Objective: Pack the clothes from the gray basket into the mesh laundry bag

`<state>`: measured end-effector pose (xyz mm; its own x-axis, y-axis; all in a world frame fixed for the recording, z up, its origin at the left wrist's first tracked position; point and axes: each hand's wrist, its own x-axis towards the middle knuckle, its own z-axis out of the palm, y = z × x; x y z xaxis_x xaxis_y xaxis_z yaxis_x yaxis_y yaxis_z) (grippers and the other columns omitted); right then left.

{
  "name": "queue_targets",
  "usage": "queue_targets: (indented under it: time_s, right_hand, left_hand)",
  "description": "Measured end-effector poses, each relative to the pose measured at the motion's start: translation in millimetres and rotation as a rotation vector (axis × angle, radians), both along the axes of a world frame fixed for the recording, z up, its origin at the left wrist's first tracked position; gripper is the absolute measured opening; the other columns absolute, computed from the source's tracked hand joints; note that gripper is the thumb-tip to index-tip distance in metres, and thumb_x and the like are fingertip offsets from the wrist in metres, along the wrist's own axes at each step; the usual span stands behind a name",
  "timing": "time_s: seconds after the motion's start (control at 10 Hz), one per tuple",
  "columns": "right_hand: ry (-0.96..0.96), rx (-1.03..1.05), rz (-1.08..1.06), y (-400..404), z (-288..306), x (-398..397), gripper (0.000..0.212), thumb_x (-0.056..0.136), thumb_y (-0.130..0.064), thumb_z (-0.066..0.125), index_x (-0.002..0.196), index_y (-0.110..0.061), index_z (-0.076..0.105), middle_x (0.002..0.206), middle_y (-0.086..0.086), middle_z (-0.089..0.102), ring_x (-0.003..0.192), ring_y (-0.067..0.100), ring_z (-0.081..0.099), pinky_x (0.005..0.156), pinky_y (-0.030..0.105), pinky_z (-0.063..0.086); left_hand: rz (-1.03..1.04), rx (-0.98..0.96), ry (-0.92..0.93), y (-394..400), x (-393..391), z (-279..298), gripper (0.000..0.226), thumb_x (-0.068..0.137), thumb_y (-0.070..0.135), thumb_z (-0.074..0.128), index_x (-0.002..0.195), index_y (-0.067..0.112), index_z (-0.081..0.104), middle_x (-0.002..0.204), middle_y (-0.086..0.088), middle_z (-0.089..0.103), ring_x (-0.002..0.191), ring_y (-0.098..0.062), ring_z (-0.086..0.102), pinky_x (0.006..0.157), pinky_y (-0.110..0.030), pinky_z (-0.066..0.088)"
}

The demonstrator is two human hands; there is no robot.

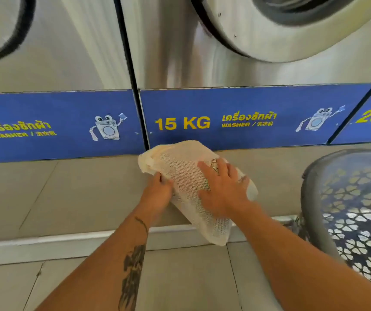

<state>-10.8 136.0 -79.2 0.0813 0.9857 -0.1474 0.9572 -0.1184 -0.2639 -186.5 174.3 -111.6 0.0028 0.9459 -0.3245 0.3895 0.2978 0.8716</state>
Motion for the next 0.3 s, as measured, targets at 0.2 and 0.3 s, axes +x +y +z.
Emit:
queue_targets:
  time_s: [0.2, 0.3]
  right_hand:
    - [0.055, -0.315, 0.045, 35, 23, 16, 0.088, 0.087, -0.060, 0.055, 0.152, -0.054, -0.003, 0.167, -0.001, -0.014, 0.154, 0.033, -0.009, 0.114, 0.073, 0.004]
    - [0.096, -0.414, 0.066, 30, 69, 20, 0.086, 0.087, -0.055, 0.058, 0.154, -0.048, 0.004, 0.168, -0.003, -0.008, 0.154, 0.032, -0.003, 0.117, 0.068, 0.011]
  left_hand:
    - [-0.117, -0.090, 0.160, 24, 6, 24, 0.038, 0.094, 0.034, 0.048, 0.128, 0.019, 0.051, 0.123, 0.000, 0.057, 0.100, -0.018, 0.055, 0.079, -0.030, 0.042]
    - [-0.175, -0.155, 0.460, 10, 0, 79, 0.040, 0.095, 0.026, 0.047, 0.131, 0.008, 0.048, 0.134, -0.011, 0.051, 0.119, -0.026, 0.050, 0.084, -0.029, 0.038]
